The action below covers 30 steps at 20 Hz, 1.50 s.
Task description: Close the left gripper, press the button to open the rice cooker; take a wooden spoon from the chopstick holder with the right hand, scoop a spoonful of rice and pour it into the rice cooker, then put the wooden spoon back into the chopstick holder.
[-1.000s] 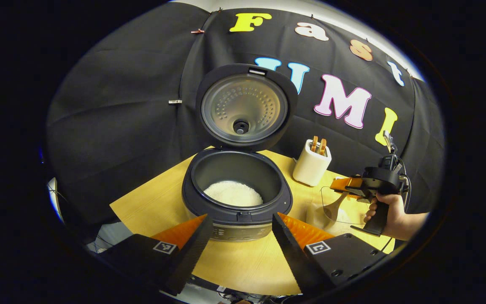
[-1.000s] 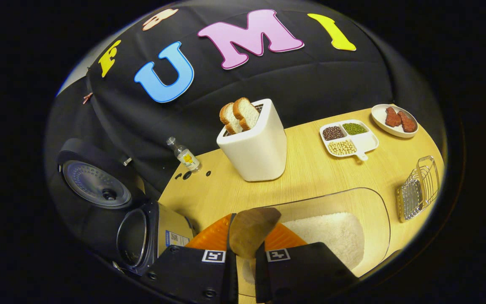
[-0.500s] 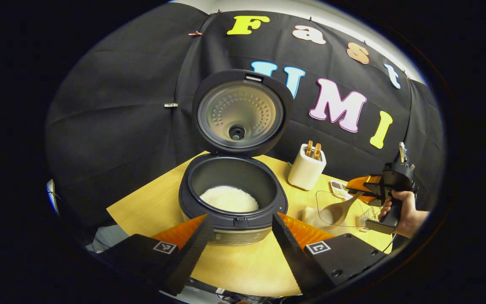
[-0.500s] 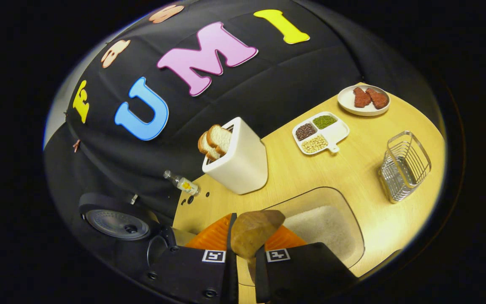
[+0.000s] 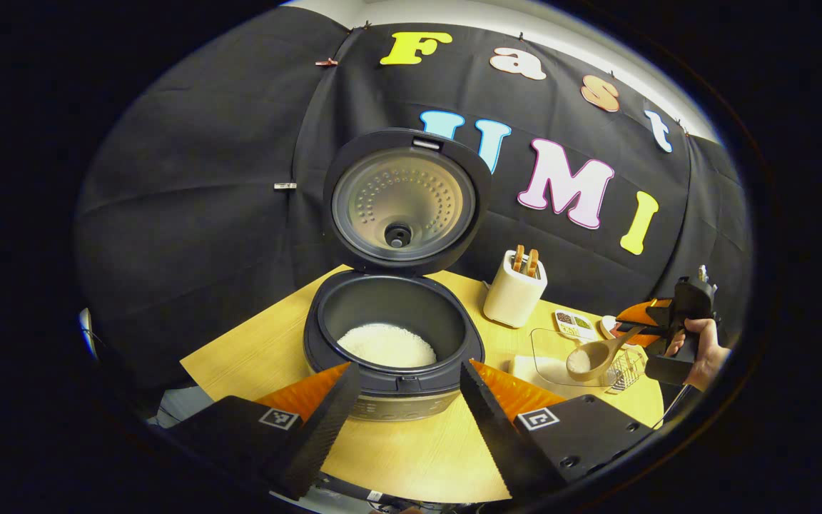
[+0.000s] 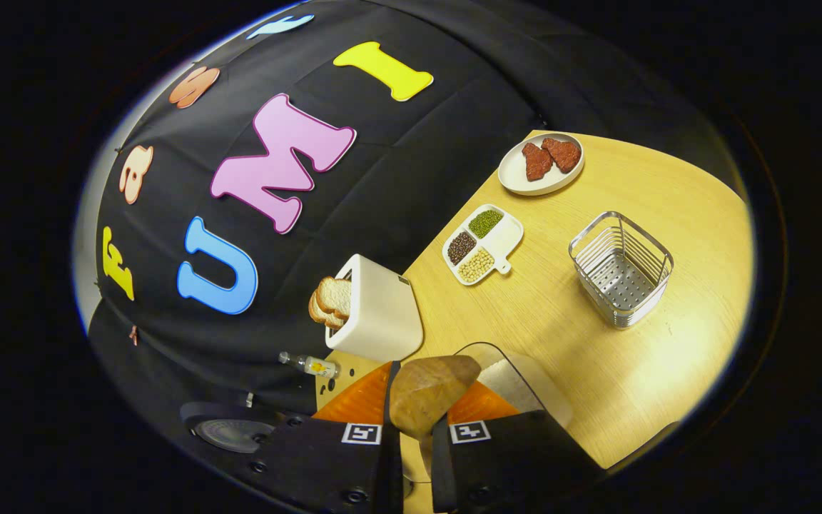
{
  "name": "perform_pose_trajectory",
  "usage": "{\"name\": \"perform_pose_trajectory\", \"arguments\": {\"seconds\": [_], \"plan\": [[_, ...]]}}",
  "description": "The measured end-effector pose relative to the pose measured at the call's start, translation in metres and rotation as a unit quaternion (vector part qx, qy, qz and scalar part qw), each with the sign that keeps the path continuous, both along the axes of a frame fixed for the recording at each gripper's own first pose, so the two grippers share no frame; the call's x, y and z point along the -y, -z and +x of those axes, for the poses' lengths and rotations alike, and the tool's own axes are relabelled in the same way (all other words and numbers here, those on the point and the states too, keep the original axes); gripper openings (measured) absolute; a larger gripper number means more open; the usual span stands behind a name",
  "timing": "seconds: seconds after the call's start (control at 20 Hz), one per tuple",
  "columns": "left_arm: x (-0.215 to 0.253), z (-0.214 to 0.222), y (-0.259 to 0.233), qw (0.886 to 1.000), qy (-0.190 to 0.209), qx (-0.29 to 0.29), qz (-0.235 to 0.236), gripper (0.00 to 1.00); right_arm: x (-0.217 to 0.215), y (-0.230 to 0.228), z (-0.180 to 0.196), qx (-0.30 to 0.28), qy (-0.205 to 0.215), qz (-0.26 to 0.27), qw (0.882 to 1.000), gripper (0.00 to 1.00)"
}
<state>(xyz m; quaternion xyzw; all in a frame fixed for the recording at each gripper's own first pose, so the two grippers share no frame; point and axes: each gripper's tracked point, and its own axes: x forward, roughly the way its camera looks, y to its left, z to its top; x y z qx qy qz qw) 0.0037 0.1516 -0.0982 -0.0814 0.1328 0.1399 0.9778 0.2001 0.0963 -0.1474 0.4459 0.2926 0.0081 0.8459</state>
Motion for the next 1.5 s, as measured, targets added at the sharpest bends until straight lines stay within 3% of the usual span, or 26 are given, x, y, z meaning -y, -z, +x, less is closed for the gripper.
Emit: {"name": "perform_pose_trajectory", "arguments": {"seconds": [0.3, 0.6, 0.85, 1.05, 1.2, 1.35, 1.5], "plan": [[-0.020, -0.004, -0.015, 1.000, -0.010, 0.021, 0.013, 0.95, -0.040, -0.045, -0.001, 0.015, -0.003, 0.068, 0.998, 0.20], [-0.050, -0.020, -0.023, 0.998, -0.038, 0.033, 0.023, 0.95, -0.126, -0.079, -0.016, 0.019, -0.067, 0.118, 0.991, 0.20], [-0.067, -0.028, -0.013, 0.997, -0.063, 0.035, -0.007, 0.95, -0.199, -0.091, -0.022, 0.027, -0.116, 0.124, 0.985, 0.20], [-0.078, -0.030, -0.007, 0.997, -0.070, 0.034, -0.019, 0.95, -0.250, -0.097, -0.026, 0.064, -0.169, 0.063, 0.981, 0.19], [-0.090, -0.033, -0.008, 0.996, -0.077, 0.034, -0.016, 0.95, -0.284, -0.105, -0.033, 0.111, -0.210, 0.011, 0.971, 0.19], [-0.097, -0.035, -0.007, 0.996, -0.084, 0.034, -0.016, 0.95, -0.311, -0.112, -0.038, 0.170, -0.253, -0.055, 0.951, 0.20], [-0.102, -0.038, -0.003, 0.996, -0.084, 0.023, -0.012, 0.95, -0.332, -0.120, -0.044, 0.244, -0.284, -0.128, 0.918, 0.20]]}}
